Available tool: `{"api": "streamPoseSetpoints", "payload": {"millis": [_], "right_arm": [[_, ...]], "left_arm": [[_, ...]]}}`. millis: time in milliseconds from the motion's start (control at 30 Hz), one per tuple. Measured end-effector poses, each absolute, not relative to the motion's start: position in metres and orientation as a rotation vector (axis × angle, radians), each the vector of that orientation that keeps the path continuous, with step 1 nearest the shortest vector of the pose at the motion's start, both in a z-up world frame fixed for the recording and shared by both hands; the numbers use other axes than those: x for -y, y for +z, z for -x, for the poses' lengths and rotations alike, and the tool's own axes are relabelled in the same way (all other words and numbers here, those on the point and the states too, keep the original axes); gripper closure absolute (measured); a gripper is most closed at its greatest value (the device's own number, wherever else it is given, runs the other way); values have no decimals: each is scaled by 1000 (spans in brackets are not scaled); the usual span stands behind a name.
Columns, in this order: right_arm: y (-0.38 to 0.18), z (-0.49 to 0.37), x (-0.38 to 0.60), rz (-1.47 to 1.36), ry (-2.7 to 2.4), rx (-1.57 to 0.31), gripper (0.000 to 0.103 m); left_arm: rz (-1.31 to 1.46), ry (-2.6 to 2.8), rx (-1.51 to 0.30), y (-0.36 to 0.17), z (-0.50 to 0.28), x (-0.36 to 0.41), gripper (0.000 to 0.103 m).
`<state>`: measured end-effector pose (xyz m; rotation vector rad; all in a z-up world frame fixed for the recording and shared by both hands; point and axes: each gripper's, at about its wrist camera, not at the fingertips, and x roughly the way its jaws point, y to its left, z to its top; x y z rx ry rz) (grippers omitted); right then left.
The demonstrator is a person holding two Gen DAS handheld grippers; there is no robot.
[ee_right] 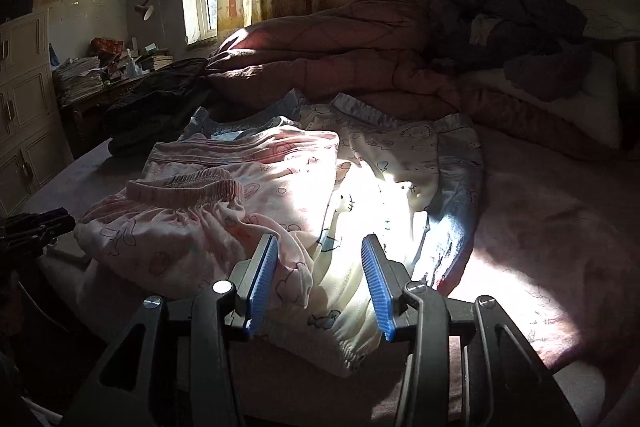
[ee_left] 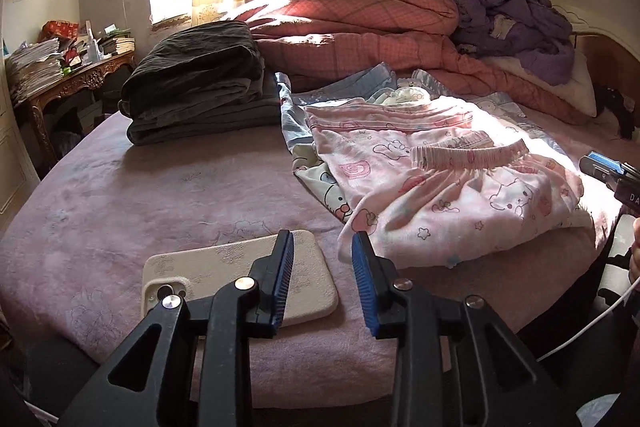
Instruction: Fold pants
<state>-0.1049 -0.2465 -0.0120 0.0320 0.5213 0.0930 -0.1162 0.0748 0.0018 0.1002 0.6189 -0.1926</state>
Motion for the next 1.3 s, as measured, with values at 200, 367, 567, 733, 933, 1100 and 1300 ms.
{"api": "streamPoseSetpoints", "payload": {"millis": [200,367,567,733,933,1100,1300], "right_arm": [[5,120,229,128,219,-480,58],[-12,124,177,382,394,-550,58],[-21,112,164,478,457,-588,48],[-32,94,173,504,461,-674,48],[-39,98,166,589,481,-640,48],[-37,94,163,615,462,-579,48],[-46,107,148,774,452,-479,48]], "left_arm": [[-204,-375,-625,3,135,-50,73],[-396,-497,-625,4,129,-36,73],[-632,-629,-589,2,120,-22,67],[-711,-662,-631,-15,112,-10,65],[-715,-644,-635,-22,106,-9,63],[-744,-635,-622,-31,103,-12,63],[-771,-631,-583,-36,104,-15,63]]}}
